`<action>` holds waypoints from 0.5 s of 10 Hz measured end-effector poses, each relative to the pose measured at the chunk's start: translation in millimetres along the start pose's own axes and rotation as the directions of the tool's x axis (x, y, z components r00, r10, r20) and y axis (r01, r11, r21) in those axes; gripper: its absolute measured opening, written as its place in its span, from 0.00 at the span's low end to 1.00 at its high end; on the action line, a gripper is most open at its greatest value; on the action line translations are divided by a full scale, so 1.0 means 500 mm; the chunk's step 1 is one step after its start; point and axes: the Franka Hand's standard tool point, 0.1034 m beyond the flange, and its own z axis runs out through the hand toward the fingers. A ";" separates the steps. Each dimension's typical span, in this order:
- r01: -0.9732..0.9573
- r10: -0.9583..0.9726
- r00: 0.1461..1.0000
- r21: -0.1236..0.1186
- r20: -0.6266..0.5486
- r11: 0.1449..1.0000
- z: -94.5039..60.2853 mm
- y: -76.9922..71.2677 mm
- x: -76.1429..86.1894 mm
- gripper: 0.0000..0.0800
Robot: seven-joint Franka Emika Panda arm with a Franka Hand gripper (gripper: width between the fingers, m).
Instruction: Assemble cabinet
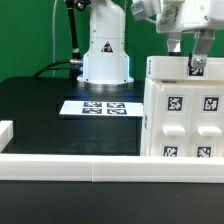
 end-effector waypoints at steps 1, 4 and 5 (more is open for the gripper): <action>-0.005 0.005 1.000 0.000 0.000 1.000 0.000 0.000 -0.001 0.74; -0.066 0.066 0.998 0.000 0.001 0.998 0.000 0.000 -0.004 0.70; -0.124 0.124 0.992 0.000 0.001 0.992 0.000 0.000 -0.004 0.70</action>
Offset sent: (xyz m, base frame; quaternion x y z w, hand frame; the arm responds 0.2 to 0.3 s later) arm 0.0000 0.0000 0.0000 0.0000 0.0000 0.0000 1.0000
